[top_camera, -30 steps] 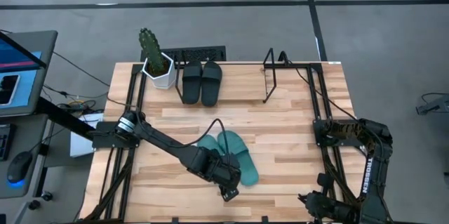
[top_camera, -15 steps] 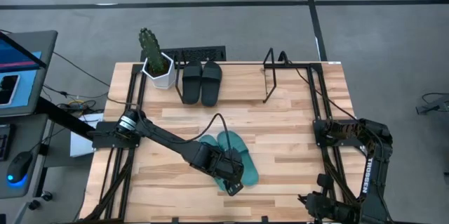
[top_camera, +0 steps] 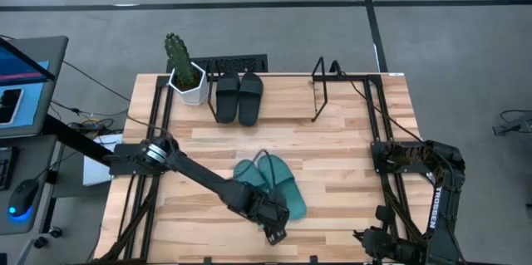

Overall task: Pick and place slides into the shelf
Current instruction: Put the left green slides on the shelf

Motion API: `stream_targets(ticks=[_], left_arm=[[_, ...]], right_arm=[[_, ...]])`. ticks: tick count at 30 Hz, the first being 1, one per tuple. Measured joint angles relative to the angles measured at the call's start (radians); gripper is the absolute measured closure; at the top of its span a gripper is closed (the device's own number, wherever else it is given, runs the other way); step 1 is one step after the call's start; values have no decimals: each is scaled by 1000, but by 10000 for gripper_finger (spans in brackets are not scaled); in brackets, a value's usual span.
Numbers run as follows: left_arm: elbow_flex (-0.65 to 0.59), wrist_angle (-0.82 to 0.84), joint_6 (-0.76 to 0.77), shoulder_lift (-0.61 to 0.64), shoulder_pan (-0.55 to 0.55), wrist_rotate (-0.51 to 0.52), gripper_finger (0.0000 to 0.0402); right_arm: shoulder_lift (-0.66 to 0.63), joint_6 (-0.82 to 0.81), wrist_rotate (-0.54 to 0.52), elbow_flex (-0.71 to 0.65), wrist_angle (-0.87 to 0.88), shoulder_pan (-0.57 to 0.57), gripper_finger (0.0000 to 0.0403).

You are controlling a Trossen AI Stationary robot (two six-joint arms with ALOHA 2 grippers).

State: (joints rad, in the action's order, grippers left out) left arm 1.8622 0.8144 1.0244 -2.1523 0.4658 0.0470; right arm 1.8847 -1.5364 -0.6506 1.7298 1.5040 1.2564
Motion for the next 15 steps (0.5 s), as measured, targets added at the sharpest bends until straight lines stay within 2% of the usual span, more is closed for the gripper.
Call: stream_targets(ticks=[6, 10, 15], left_arm=[[-2, -51, 21, -102, 21, -135, 225], [1, -51, 40, -123, 33, -145, 225], [9, -37, 53, -123, 38, -95, 225]], right_arm=[[0, 0, 0, 0, 0, 0, 403], [0, 0, 0, 0, 1, 0, 403], [0, 0, 0, 0, 2, 0, 403]])
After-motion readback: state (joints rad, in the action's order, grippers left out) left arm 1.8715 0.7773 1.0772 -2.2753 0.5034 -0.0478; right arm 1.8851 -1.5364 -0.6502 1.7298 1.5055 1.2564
